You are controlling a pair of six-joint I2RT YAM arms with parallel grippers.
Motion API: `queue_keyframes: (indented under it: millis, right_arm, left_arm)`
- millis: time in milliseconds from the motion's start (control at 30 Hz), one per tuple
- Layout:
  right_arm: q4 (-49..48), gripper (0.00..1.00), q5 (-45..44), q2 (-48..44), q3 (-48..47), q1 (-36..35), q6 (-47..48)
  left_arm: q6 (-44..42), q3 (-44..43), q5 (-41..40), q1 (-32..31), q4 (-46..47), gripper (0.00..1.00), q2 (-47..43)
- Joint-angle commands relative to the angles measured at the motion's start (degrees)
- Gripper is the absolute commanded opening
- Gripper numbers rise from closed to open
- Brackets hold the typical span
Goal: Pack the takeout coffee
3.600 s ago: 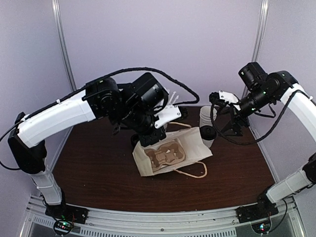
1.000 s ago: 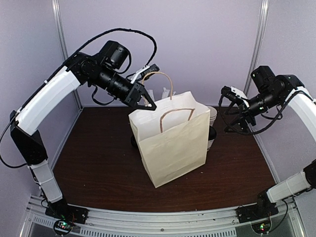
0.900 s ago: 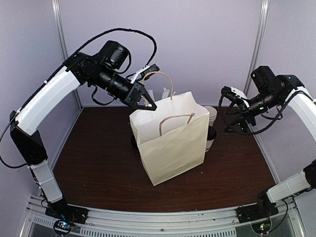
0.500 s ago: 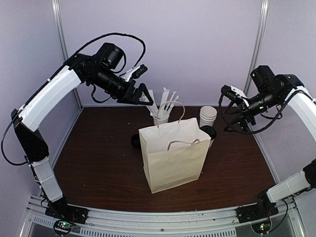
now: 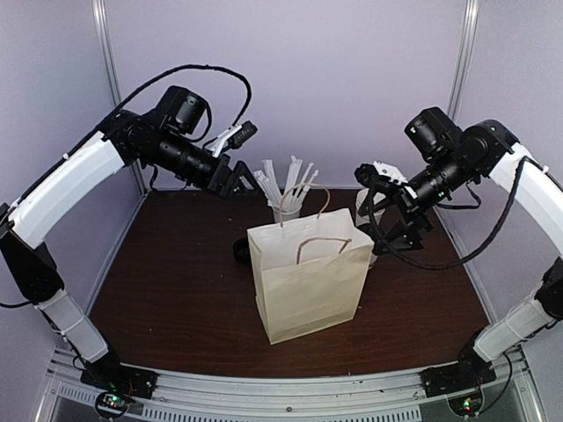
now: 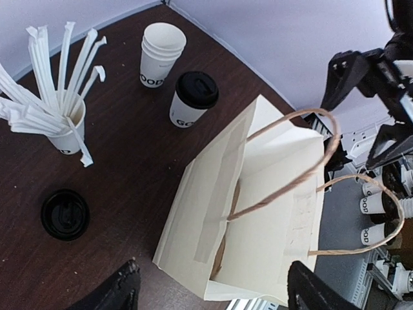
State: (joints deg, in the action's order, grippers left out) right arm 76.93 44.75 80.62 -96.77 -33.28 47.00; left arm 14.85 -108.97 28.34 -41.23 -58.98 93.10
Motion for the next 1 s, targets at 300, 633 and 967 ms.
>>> queue_keyframes:
  millis: [300, 633, 967]
  right_arm:
    - [-1.7, 0.84, -2.9, 8.5, -12.7, -12.2, -3.2]
    - [-3.5, 0.00, -4.9, 9.1, -19.5, -13.3, -6.3]
    - [-3.8, 0.00, -4.7, 13.6, -40.4, -13.3, -8.3]
  left_arm:
    - [-6.2, -1.4, 0.0, -6.1, 12.8, 0.71, 5.0]
    - [-7.4, -15.7, 0.2, -6.1, 8.3, 0.00, 14.2]
    - [-6.4, -26.1, -5.2, -6.1, 10.8, 0.00, 11.0]
